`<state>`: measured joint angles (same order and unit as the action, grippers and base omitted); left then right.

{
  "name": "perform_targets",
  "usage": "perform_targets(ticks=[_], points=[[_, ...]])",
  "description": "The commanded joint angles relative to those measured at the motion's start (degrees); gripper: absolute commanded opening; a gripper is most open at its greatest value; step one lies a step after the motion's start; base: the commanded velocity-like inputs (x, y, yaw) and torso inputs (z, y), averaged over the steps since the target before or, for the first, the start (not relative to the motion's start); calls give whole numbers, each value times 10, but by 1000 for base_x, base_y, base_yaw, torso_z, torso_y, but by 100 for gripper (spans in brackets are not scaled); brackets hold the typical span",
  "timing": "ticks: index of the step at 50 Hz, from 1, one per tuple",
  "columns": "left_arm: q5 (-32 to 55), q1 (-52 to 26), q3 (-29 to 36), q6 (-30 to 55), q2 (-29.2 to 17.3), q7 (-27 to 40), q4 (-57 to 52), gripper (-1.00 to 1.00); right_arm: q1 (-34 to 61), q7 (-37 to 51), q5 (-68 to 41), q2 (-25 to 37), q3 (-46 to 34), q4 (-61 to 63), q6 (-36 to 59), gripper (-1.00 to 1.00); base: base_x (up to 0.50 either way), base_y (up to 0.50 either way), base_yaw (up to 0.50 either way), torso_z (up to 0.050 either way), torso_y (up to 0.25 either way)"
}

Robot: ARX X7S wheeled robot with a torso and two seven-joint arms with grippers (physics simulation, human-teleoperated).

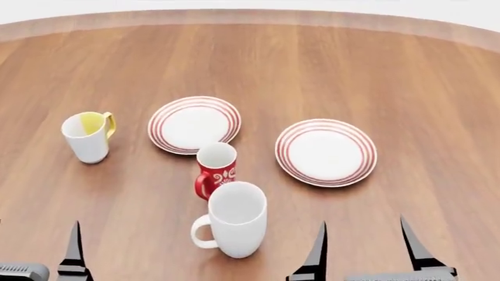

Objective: Put the white mug on the left plate.

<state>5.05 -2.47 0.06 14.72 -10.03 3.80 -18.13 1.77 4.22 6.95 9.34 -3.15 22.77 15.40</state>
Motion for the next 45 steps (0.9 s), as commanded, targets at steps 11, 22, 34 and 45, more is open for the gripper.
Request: perform_targets(ticks=[11, 22, 34, 45], points=[[6, 4, 10, -6, -10, 9, 4, 100, 5, 10, -5, 7, -10, -7, 4, 100, 312, 34, 0, 0, 0], [14, 3, 16, -8, -15, 16, 6, 100, 3, 16, -10, 10, -12, -19, -8, 100, 333, 0, 0, 0, 0], [20, 5, 19, -12, -20, 21, 10, 100, 2, 21, -15, 13, -15, -20, -10, 100, 333, 2, 0, 0, 0], [23, 7, 23, -16, -24, 24, 12, 100, 2, 25, -17, 16, -20, -20, -8, 100, 335, 0, 0, 0, 0]])
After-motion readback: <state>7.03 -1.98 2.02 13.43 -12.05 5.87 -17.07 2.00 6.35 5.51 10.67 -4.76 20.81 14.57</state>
